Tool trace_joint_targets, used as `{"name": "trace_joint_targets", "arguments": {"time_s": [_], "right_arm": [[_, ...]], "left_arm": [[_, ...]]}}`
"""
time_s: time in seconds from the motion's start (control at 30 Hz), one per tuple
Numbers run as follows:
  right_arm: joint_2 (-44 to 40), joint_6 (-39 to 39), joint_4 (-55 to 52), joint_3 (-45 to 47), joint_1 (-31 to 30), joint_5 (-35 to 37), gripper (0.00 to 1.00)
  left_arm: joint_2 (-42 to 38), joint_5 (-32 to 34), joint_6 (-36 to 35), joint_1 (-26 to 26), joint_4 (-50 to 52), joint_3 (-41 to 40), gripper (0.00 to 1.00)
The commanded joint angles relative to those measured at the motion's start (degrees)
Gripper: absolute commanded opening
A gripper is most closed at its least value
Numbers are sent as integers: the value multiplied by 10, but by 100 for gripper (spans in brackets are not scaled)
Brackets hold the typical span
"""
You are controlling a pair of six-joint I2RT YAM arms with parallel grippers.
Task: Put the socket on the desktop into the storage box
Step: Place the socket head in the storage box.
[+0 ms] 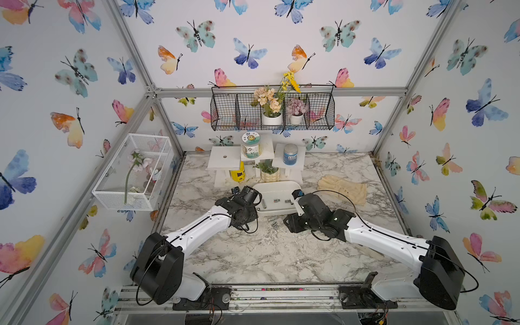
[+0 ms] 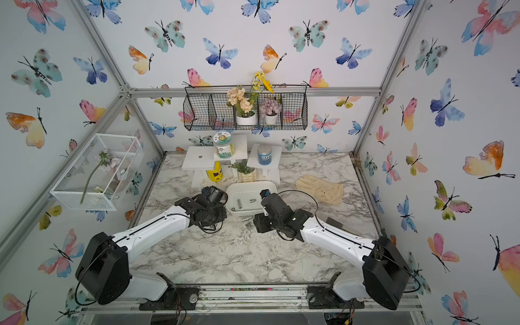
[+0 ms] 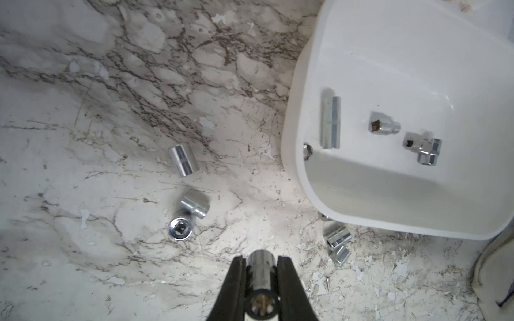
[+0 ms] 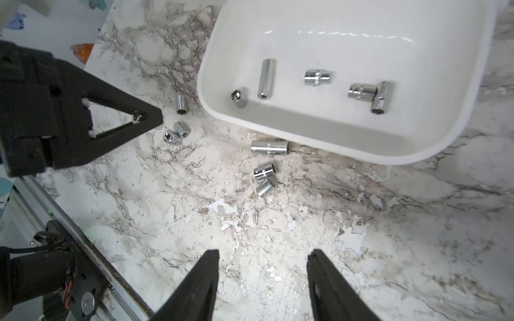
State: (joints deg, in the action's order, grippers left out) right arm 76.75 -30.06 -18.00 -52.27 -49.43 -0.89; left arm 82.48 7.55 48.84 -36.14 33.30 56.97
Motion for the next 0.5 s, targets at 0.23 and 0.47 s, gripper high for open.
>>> {"name": "trace_joint_targets", "arguments": {"time_s": [0.23, 0.47], "right_arm": [[-57, -13, -6, 46, 45, -6, 57], [-76, -12, -9, 55, 70, -9, 57]], "left_arm": [[65, -7, -8, -48, 18, 88, 1], [120, 6, -20, -70, 27, 169, 1]]}}
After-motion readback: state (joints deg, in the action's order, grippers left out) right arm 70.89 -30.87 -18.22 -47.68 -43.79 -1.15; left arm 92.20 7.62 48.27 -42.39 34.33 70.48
